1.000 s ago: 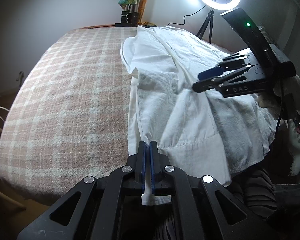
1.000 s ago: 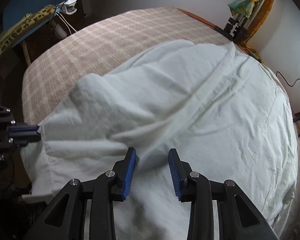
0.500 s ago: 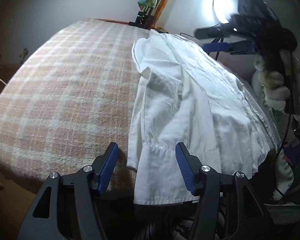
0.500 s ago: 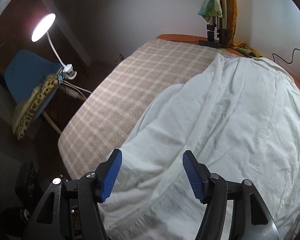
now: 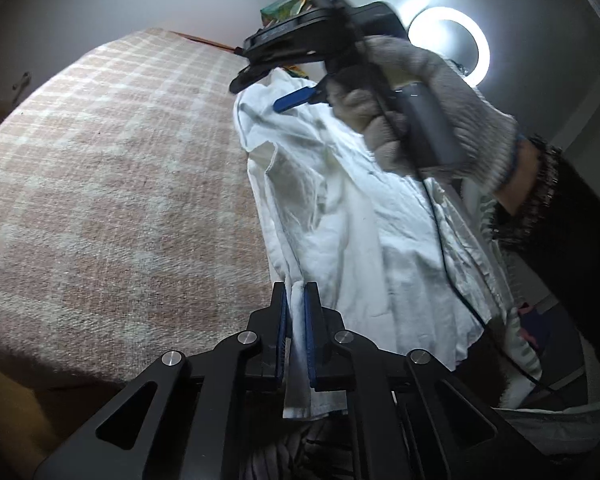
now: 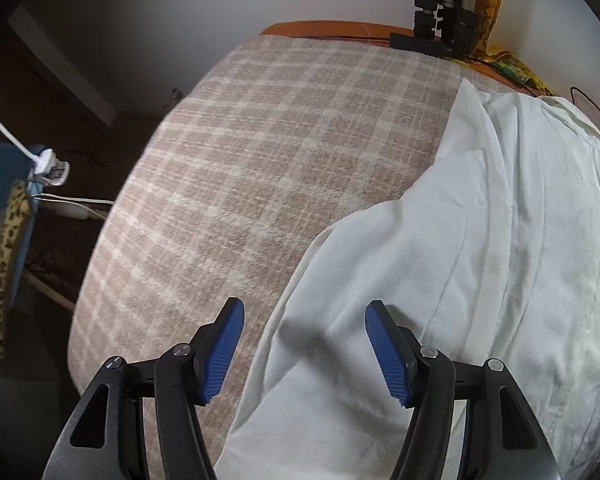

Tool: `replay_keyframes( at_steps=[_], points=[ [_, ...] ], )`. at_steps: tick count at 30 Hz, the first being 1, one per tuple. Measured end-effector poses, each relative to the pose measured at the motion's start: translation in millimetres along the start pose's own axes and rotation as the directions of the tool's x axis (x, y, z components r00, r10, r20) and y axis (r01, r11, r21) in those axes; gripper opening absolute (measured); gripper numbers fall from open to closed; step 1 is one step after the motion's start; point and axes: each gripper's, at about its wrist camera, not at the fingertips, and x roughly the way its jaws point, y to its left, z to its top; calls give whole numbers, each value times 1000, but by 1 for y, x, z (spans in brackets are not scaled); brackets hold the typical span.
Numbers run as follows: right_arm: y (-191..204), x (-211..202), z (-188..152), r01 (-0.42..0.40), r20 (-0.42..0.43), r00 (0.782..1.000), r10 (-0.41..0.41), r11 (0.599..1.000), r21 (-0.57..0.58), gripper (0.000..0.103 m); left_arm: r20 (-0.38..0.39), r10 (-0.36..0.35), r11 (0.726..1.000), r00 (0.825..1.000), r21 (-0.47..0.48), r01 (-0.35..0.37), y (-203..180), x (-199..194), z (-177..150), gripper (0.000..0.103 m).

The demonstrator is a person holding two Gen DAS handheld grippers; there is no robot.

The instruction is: Fold small clothes

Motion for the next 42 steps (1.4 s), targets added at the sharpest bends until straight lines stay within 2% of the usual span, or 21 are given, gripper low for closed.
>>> replay_keyframes(
  at_steps=[5, 8, 9, 11, 12, 13, 15, 16, 18, 20, 22, 24, 29, 35, 42],
  points=[
    [-2, 20, 11, 31, -51, 998, -30, 999, 16, 68, 0, -40, 998, 999, 41, 40, -17, -6, 2, 6],
    [3, 23, 15, 54, -56, 997, -55, 998, -14, 70, -7, -53, 996, 999, 78, 53, -29, -3, 6, 6],
    [4, 24, 15, 65, -56, 996, -66, 998, -25, 66, -10, -53, 994, 999, 91, 53, -33, -2, 7, 6],
    [6, 23, 15, 103, -47, 993, -106, 993, -57, 47, -20, -46, 992, 999, 112, 48, -39, 0, 8, 6],
    [4, 22, 15, 127, -39, 991, -130, 989, -70, 31, -26, -44, 992, 999, 120, 47, -42, 2, 8, 6],
    [-1, 20, 15, 126, -35, 991, -128, 990, -67, 21, -31, -44, 991, 999, 126, 48, -44, 2, 6, 6],
    [-16, 15, 14, 63, -34, 997, -64, 998, -26, 10, -39, -42, 989, 998, 139, 47, -48, 4, 5, 6],
    [-25, 11, 14, 20, -27, 999, -20, 1000, 1, 8, -42, -40, 988, 998, 145, 46, -49, 5, 4, 6],
    [-39, 2, 10, -52, 3, 999, 52, 998, 32, 7, -49, -38, 987, 998, 157, 45, -52, 4, 3, 6],
    [-56, -11, 5, -142, 50, 989, 139, 988, 67, 7, -54, -34, 983, 998, 177, 43, -58, 5, 2, 6],
    [-75, -25, -3, -254, 104, 965, 243, 960, 114, 7, -59, -24, 979, 998, 201, 36, -64, 7, -1, 6],
    [-89, -36, -10, -312, 146, 945, 292, 939, 144, 6, -67, -25, 977, 997, 209, 39, -70, 11, -1, 6],
    [-122, -60, -25, -342, 208, 929, 305, 923, 175, 6, -99, -34, 970, 995, 237, 57, -86, 25, -4, 6],
    [-145, -71, -39, -309, 231, 936, 267, 935, 172, 5, -135, -36, 950, 990, 302, 76, -112, 38, -9, 6],
    [-184, -65, -59, -283, 235, 945, 226, 927, 245, 5, -181, -13, 934, 983, 349, 76, -135, 61, -19, 6]
  ],
)
